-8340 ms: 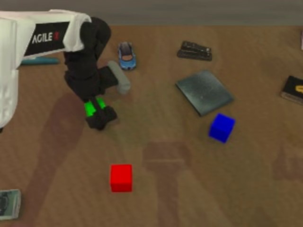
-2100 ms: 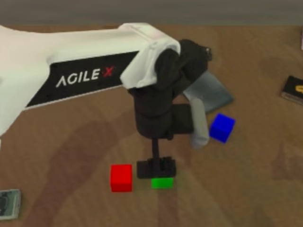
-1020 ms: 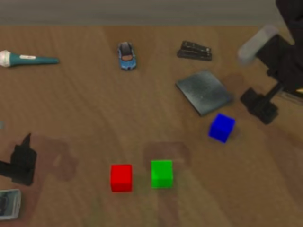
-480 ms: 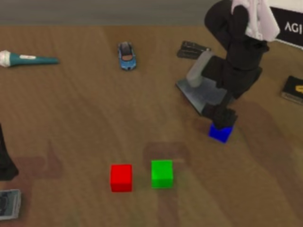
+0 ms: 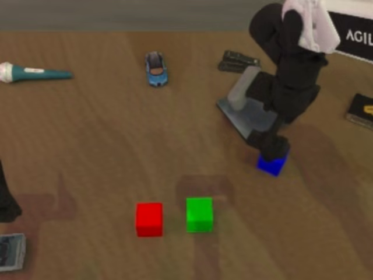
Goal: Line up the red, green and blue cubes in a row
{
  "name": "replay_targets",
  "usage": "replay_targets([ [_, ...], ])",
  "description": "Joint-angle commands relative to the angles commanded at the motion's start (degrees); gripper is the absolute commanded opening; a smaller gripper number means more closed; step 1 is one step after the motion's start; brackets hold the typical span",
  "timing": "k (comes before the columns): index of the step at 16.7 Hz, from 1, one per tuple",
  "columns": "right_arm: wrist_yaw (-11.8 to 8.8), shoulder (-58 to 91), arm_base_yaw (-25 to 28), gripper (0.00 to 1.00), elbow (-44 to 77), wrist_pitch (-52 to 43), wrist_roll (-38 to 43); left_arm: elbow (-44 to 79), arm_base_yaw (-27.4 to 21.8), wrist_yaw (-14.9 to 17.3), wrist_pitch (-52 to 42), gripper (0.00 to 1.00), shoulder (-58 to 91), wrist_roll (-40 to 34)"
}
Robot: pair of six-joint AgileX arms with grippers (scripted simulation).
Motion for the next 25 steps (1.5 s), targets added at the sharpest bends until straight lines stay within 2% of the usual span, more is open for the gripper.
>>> replay_targets([
  [6, 0.05, 4.75, 0.19, 1.00, -6.70, 11.96, 0.16, 0.00, 0.00, 0.00, 0.00, 1.00, 0.00, 0.00],
  [11, 0.06, 5.79, 0.24, 1.00, -7.90, 13.78, 0.17, 0.00, 0.00, 0.00, 0.00, 1.00, 0.00, 0.00],
  [24, 0.06, 5.79, 0.24, 0.02, -7.90, 13.78, 0.17, 0.00, 0.00, 0.00, 0.00, 1.00, 0.00, 0.00],
  [25, 0.06, 5.79, 0.24, 0.00, -7.90, 13.78, 0.17, 0.00, 0.00, 0.00, 0.00, 1.00, 0.00, 0.00],
])
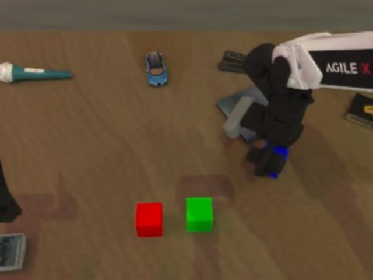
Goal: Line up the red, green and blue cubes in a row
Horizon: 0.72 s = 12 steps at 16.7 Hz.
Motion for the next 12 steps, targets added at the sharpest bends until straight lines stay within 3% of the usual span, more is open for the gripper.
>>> replay_targets([
  [9, -0.22, -0.83, -0.03, 0.00, 0.16, -0.62, 0.22, 0.00, 0.00, 0.00, 0.00, 1.00, 0.00, 0.00],
  [12, -0.24, -2.33, 0.19, 0.00, 2.78, -4.73, 0.10, 0.00, 0.00, 0.00, 0.00, 1.00, 0.00, 0.00],
])
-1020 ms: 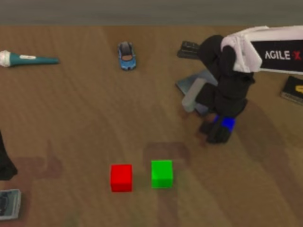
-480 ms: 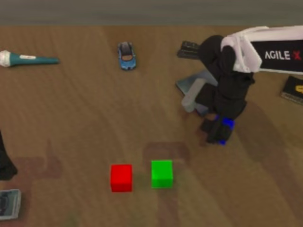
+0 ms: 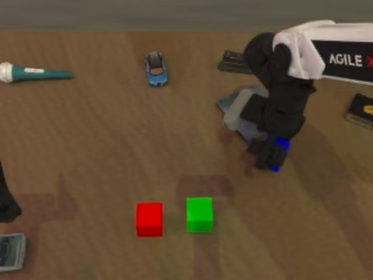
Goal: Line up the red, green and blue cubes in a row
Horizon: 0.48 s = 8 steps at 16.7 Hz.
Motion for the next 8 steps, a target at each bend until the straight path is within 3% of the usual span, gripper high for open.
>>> replay_targets([
  [4, -0.03, -3.16, 0.17, 0.00, 4.31, -7.86, 0.06, 0.00, 0.00, 0.00, 0.00, 1.00, 0.00, 0.00],
  [8, -0.03, -3.77, 0.22, 0.00, 4.93, -8.73, 0.06, 0.00, 0.00, 0.00, 0.00, 1.00, 0.00, 0.00],
])
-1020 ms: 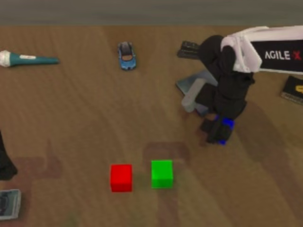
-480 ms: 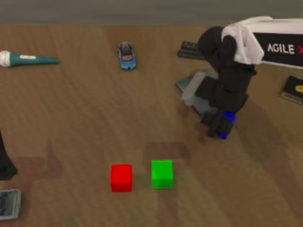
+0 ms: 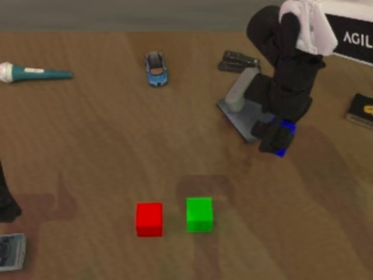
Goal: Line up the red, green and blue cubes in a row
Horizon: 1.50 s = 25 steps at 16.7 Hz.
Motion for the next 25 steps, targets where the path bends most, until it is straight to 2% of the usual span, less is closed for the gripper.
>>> replay_targets([
  [4, -0.04, -1.73, 1.41, 0.00, -2.37, 0.58, -1.76, 0.00, 0.00, 0.00, 0.00, 1.00, 0.00, 0.00],
  [13, -0.28, -16.85, 14.03, 0.00, -21.01, 3.83, -15.58, 0.00, 0.00, 0.00, 0.00, 1.00, 0.00, 0.00],
  [19, -0.30, -16.61, 14.20, 0.00, -21.88, 4.74, -15.81, 0.00, 0.00, 0.00, 0.00, 1.00, 0.00, 0.00],
  [25, -0.28, -12.20, 14.27, 0.00, -28.70, 16.53, -15.72, 0.00, 0.00, 0.00, 0.00, 1.00, 0.00, 0.00],
])
